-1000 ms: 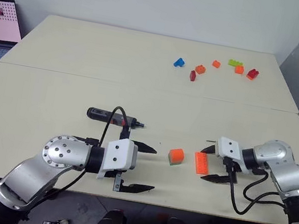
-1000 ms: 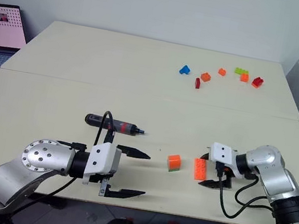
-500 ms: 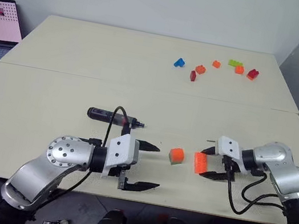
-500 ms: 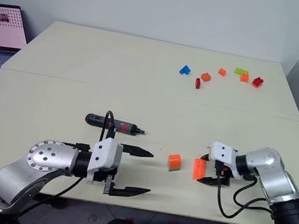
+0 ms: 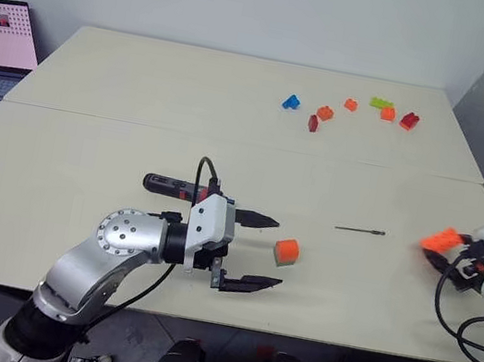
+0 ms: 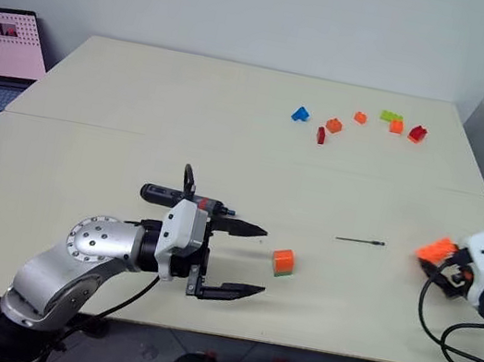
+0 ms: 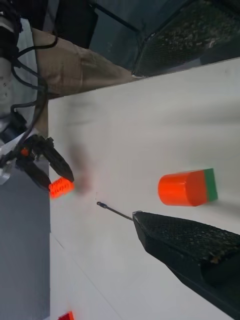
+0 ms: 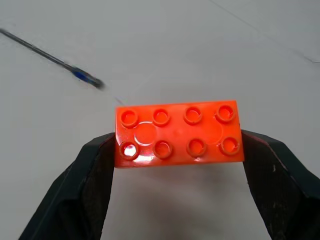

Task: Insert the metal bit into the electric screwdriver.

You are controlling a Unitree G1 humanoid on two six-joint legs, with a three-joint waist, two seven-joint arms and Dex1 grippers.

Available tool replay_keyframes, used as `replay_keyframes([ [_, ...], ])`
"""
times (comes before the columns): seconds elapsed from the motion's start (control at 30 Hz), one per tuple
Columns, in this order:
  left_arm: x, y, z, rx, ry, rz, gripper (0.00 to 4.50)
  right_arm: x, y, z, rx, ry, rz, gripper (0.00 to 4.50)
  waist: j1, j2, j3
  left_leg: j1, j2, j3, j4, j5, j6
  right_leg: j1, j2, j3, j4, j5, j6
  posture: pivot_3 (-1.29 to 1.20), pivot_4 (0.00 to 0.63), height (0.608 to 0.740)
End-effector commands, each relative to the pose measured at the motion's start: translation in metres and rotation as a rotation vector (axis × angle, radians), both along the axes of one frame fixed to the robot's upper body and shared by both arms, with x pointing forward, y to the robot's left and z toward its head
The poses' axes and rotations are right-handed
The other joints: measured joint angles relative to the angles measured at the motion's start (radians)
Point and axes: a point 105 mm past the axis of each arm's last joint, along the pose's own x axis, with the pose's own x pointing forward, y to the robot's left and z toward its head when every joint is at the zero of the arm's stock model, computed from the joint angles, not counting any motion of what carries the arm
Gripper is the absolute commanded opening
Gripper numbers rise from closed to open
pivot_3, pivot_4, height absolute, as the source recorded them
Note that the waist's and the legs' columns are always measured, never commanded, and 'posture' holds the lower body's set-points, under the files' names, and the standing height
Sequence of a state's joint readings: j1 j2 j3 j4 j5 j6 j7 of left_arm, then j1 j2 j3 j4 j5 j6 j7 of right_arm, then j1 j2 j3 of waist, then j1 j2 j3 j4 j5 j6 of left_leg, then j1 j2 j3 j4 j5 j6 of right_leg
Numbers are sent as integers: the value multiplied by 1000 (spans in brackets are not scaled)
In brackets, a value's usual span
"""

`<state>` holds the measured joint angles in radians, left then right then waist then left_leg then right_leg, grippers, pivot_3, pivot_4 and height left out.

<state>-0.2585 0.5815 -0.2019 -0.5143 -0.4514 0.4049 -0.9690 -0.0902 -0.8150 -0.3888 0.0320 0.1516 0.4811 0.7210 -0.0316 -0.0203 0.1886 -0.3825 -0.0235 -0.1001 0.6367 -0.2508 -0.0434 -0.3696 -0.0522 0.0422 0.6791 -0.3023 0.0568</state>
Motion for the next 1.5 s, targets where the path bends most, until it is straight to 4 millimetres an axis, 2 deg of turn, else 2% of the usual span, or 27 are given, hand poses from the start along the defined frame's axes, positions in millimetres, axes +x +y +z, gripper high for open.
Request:
replay_keyframes([
  [0.03, -3, -8, 4, 5, -47, -61, 4500, 5, -25, 0, 41, -43, -202, 3415, -4, 0, 0, 1, 0, 1, 0, 0, 0, 1, 1, 1, 0, 0, 0, 0, 150, 740],
  [0.2, -2, -9, 3, 17, -62, -65, 4500, 13, -29, -7, 118, -50, -286, 3415, -4, 1, -1, 1, 1, 2, 0, 0, 0, 0, 2, 2, 0, 0, 0, 0, 150, 740],
  [0.27, -2, -8, 2, 22, -67, -62, 4500, 14, -31, -8, 136, -55, -306, 4117, -1, 1, -1, 0, 1, 2, 0, 0, 0, 0, 2, 2, 0, 0, 0, 0, 150, 740],
  [0.33, -2, -7, 2, 26, -69, -58, 4500, 15, -30, -6, 161, -69, -308, 4411, 0, 1, -1, 0, 1, 1, 0, 0, 0, 0, 2, 2, 0, 0, 0, 0, 150, 740],
  [0.47, 0, -3, 2, 33, -64, -37, 4500, 15, -29, 6, 191, -113, -293, 4461, 1, 2, -1, 0, 0, 1, 0, 0, 0, 0, 1, 2, 0, 0, 0, 0, 150, 740],
  [0.6, 2, 6, 1, 56, -51, -1, 4500, 10, -21, 24, 136, -151, -186, 4461, 1, 2, -1, 0, 1, 1, 0, 0, 0, 0, 1, 2, 0, 0, 0, 0, 150, 740],
  [0.67, 2, 21, -3, 94, -29, 37, 4500, 7, 12, 38, 72, -147, 33, 4461, -2, 2, -1, 0, 1, 1, 0, 0, 0, -1, 1, 2, 0, 0, 0, 0, 150, 740],
  [0.73, 0, 39, -9, 151, -8, 73, 4500, -4, 66, 48, 78, -104, 342, 4461, -10, 3, 0, 0, 1, 1, -1, 0, 0, -2, 1, 2, 0, 0, 0, 0, 150, 740],
  [0.8, -1, 54, -13, 193, -5, 111, 4500, -20, 116, 48, 60, -10, 619, 4461, -20, 4, 0, 0, 2, 1, -2, 0, 0, -2, 3, 2, 0, 0, 0, 0, 150, 740],
  [0.9, -2, 64, -15, 215, -1, 140, 4500, -28, 152, 46, 21, 56, 828, 4461, -17, 2, 0, 1, 5, -2, -2, 0, 0, 0, 4, -1, 0, -1, 1, 0, 150, 740],
  [1.0, -3, 65, -15, 213, 1, 147, 4500, -24, 175, 46, -13, 63, 944, 4461, -3, 1, 1, 1, 4, -3, -1, 0, 0, 0, 3, -1, -1, -3, 4, 0, 150, 740],
  [1.07, -4, 66, -19, 228, -2, 158, 4500, -19, 202, 40, -31, 90, 1082, 4461, 0, 1, 1, 0, 3, -3, -1, 0, 0, 0, 2, -1, -1, 0, 1, 0, 150, 740],
  [1.13, -5, 65, -22, 236, -3, 159, 4500, -14, 218, 32, -70, 122, 1172, 4461, 0, 1, 1, -1, 3, -3, -1, 0, 0, -1, 2, -1, -2, 0, 0, 0, 150, 740],
  [1.3, -8, 59, -22, 223, -7, 150, 4500, -5, 239, 20, -106, 176, 1295, 4461, 6, 0, 1, -3, 2, -6, -2, 0, 0, -3, 0, -2, -3, 0, 0, 0, 150, 740],
  [1.5, -10, 55, -21, 219, -14, 145, 4500, -4, 245, 5, -164, 233, 1380, 4461, 4, 0, 1, -5, 1, -8, -2, 0, 0, -4, -1, -2, -4, 0, 0, 0, 150, 740],
])
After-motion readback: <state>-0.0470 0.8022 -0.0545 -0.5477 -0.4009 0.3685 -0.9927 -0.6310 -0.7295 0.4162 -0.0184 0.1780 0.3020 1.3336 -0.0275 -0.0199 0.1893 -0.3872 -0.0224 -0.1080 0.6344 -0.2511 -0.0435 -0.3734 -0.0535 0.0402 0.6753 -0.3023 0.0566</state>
